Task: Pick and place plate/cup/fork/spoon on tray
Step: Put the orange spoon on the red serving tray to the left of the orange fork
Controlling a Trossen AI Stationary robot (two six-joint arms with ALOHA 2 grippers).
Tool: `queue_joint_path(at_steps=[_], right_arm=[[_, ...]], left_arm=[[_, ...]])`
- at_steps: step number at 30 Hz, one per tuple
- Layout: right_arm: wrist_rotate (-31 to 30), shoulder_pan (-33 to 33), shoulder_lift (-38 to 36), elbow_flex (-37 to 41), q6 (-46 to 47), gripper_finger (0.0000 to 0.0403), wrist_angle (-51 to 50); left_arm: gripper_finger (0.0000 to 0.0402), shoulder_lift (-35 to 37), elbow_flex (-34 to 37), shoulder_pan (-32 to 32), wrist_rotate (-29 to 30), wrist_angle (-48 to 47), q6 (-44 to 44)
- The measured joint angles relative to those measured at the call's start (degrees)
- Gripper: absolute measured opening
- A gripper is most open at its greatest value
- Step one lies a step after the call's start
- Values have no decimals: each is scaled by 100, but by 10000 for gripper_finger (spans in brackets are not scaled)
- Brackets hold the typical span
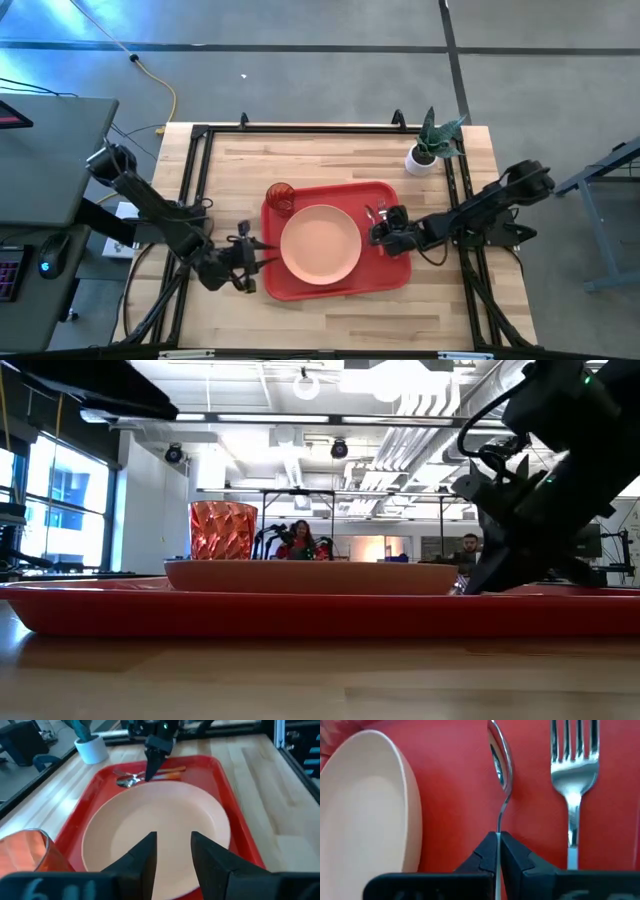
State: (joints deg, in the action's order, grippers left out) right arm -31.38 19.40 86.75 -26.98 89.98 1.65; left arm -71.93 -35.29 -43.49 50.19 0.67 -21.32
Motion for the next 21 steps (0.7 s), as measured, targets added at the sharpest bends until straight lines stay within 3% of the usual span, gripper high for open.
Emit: queue_joint_path(at_steps=[10, 14, 16, 21], right_arm=[[234, -68, 56, -3, 132, 13, 132], [226, -61, 62, 2, 151, 52, 161], [134, -27, 62, 2, 94, 77, 275], [-462, 144, -16, -363, -287, 123, -163]], left_arm=[[106, -235, 0, 341, -333, 91, -29], [106, -235, 0, 335, -390, 58, -43], [106, -235, 0, 333, -702, 14, -34], [106, -172, 0, 451, -1210, -120, 173]])
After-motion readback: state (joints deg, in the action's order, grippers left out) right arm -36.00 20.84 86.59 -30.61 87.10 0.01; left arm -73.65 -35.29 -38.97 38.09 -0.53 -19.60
